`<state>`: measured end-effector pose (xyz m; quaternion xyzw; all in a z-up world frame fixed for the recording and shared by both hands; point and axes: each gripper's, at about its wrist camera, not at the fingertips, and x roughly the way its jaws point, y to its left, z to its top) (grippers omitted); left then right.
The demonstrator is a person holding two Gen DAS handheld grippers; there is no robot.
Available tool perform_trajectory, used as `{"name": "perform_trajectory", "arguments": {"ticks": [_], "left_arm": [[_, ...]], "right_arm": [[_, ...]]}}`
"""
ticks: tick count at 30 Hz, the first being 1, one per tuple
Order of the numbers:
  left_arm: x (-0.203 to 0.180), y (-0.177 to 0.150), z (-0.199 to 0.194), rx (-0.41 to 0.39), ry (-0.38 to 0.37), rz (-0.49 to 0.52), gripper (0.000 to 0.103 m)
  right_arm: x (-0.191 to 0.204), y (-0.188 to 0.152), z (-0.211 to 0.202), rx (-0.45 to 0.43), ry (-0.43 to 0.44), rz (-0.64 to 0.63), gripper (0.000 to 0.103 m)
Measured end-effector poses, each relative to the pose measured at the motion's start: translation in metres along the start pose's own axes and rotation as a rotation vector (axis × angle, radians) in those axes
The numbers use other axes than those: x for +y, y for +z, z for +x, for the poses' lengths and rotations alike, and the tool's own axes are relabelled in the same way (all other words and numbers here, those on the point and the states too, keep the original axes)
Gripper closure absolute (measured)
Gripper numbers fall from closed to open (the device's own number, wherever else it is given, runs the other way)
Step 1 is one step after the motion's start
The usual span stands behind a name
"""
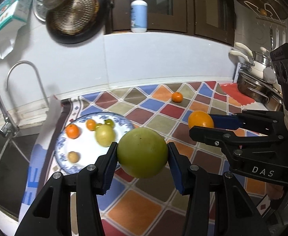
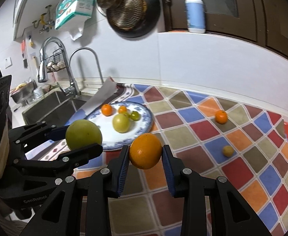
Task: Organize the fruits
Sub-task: 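Carry both fruits over the plate and lower them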
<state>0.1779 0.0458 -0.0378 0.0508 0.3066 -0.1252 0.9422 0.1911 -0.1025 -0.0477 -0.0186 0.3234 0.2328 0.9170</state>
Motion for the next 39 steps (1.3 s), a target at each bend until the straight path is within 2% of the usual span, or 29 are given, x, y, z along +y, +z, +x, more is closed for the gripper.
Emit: {"name": "perform_trajectory", "arguments": {"ticks": [9,20,27,39], "left_arm": [[0.047,-0.009,-0.008,-0.008,0.031,-0.019,0.054],[0.097,-0.014,0.004,0.009,0.053,-0.017,0.054],[0.12,-0.004,0.027,0.009,0.06,0.004,0.054],[0.14,0.002,0.09,0.078,0.032,0.018,0.054]], "right_arm": [[0.042,0.008,0.025,0.011,0.028,-0.011,0.069],[0.077,0.017,0.069,0.056,0.045,-0.006,0.069],[0.085,0.021,0.101,0.099,0.031,-0.003,0.069],[0.079,0.026,0.15,0.172,0.019,0.015,0.069]]}}
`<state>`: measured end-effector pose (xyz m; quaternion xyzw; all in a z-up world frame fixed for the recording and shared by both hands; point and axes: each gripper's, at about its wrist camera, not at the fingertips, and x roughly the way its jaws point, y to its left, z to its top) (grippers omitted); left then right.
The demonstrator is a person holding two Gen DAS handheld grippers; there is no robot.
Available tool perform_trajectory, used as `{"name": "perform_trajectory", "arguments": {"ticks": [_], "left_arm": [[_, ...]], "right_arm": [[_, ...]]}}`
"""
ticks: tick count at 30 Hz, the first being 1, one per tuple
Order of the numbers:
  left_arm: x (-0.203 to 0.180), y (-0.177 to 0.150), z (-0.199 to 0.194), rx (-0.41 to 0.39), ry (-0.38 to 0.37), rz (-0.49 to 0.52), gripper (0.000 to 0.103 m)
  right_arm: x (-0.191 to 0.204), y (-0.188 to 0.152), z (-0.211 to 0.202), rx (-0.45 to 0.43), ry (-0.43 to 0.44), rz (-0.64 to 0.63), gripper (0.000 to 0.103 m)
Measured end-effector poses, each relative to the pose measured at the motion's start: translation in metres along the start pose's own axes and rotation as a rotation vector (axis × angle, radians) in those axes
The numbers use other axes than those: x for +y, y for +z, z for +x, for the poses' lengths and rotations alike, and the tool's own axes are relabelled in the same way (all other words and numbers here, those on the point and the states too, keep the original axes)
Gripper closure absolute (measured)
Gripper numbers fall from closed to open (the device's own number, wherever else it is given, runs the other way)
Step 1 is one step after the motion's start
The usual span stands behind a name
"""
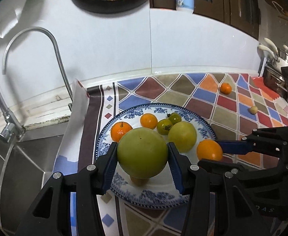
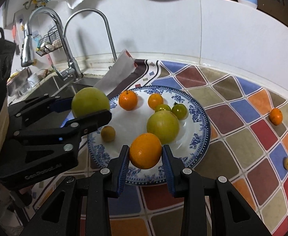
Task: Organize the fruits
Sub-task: 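Carry both fruits over the plate and lower them, then open both tools to release the fruits on the plate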
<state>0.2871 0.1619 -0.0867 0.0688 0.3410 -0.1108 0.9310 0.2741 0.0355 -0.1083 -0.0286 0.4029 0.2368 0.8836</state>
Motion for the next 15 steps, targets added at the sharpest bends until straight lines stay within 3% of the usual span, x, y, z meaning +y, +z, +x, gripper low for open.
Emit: {"name": "perform_trajectory", "arguments": {"ticks": [15], "left_arm": [[0.006,-0.003,0.044,0.067,-0.014,-0.006,0.052]], "right_arm": [[-0.006,0.001,0.03,0.059,-0.022,0.027,0.068]]}}
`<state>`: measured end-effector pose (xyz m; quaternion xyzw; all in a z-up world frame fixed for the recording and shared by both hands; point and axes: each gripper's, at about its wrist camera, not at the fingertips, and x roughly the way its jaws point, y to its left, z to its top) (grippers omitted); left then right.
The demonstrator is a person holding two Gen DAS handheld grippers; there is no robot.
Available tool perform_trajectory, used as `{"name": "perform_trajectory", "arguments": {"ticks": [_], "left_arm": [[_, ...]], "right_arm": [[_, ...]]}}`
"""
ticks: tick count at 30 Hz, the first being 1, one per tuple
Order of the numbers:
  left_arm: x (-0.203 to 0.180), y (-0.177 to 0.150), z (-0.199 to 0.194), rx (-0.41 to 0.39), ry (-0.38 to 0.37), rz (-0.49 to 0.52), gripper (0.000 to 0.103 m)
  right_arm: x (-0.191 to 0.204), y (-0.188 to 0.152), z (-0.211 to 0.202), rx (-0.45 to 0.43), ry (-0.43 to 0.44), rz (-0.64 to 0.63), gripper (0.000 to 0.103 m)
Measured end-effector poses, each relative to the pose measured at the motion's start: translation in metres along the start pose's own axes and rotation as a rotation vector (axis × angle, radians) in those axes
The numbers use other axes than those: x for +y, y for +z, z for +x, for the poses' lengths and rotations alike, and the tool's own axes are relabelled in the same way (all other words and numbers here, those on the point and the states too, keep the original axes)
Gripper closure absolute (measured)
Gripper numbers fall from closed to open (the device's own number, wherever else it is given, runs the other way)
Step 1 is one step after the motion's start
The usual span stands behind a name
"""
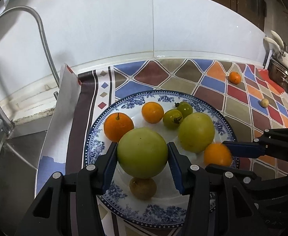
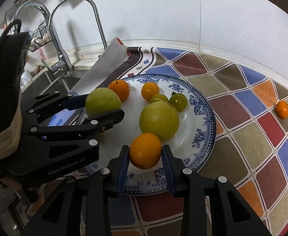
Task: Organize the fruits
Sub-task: 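Open both tools to release the fruits on the plate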
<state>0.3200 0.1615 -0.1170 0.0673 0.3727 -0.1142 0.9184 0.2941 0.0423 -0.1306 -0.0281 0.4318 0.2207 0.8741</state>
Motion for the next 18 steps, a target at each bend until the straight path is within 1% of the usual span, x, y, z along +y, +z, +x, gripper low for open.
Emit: {"name": "perform_trajectory", "arguments": {"ticks": [2,3,5,7,11,14,18], "left_arm": [[0.0,0.002,-0.007,-0.028,0.012,0.003,0.045],[0.0,0.003,-0.012,-0.044,0.022,0.006,0.042],[-0.001,0.006,-0.021,-0.066,0.042,0.01,0.041],[-0.002,0.007,-0.029,-0.075,0.058,0.002,0.038],[-0.003,0.006,-0.047,-0.093,0.053,-0.037,0.038],[-0.005,0.005,-0.061,-0.097,0.073,-0.071,0.038],[-0.013,0.003,-0.075,-0.101,0.073,-0.082,0.038]], "right_arm": [[0.0,0.0,-0.001,-0.003,-0.008,0.003,0.066],[0.0,0.0,-0.002,-0.001,-0.004,0.003,0.062],[0.0,0.0,-0.006,-0.008,-0.008,0.005,0.061],[0.0,0.0,-0.012,-0.021,-0.02,0.005,0.061],[-0.003,0.001,-0.028,-0.056,-0.032,0.025,0.061],[-0.006,0.001,-0.042,-0.091,-0.052,0.034,0.061],[-0.009,0.0,-0.058,-0.128,-0.063,0.044,0.061]]}}
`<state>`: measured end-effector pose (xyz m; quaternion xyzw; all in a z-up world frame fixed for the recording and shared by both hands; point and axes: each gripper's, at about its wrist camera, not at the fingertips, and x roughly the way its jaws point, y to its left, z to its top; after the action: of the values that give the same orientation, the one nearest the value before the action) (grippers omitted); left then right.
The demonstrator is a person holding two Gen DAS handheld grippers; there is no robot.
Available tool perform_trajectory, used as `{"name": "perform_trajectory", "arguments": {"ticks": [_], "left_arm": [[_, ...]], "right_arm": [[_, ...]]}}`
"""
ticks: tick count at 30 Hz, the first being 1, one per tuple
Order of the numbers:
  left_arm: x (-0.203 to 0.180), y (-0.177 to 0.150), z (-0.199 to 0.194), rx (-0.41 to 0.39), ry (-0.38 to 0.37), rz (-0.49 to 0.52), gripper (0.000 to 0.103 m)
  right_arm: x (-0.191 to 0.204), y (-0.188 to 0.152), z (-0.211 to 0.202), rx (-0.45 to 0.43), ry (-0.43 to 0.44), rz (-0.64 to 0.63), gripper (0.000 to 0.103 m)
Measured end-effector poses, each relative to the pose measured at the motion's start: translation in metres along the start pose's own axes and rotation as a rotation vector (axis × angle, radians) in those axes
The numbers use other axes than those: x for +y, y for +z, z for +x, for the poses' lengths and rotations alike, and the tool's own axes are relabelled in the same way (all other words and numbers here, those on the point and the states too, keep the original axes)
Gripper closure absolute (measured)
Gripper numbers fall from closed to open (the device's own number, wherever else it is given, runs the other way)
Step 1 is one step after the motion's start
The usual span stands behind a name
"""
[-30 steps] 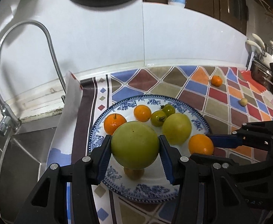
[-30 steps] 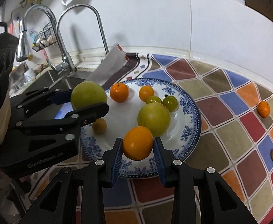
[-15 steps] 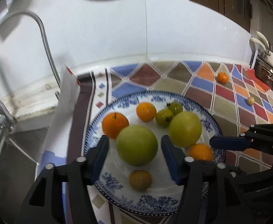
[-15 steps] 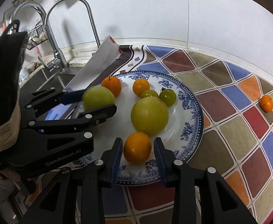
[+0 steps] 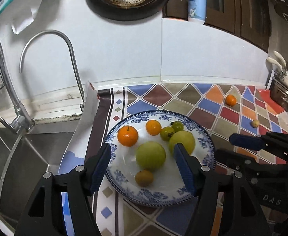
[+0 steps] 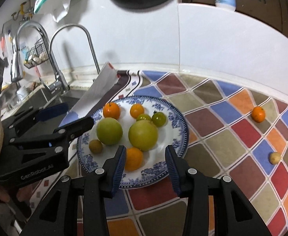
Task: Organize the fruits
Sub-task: 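Move both tools back toward the last orange and small yellow fruit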
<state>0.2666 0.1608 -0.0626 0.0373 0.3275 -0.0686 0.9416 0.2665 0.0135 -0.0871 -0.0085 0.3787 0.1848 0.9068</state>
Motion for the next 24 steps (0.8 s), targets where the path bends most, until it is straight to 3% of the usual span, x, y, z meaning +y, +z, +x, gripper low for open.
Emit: {"name": "perform_trajectory", "arguments": {"ticks": [13,24], "left_arm": [[-0.032,0.001,-0.048,-0.065,0.013,0.013,0.034],[-0.071,0.003,-0.064,-0.089,-0.002,0.01,0.03]], "right_arm": [[-0.011,-0.007,-0.052,-0.092,-0.006,0.006,0.061],[-0.038,-0.015,-0.085,-0.134,-0.034,0.004,0.061]]}}
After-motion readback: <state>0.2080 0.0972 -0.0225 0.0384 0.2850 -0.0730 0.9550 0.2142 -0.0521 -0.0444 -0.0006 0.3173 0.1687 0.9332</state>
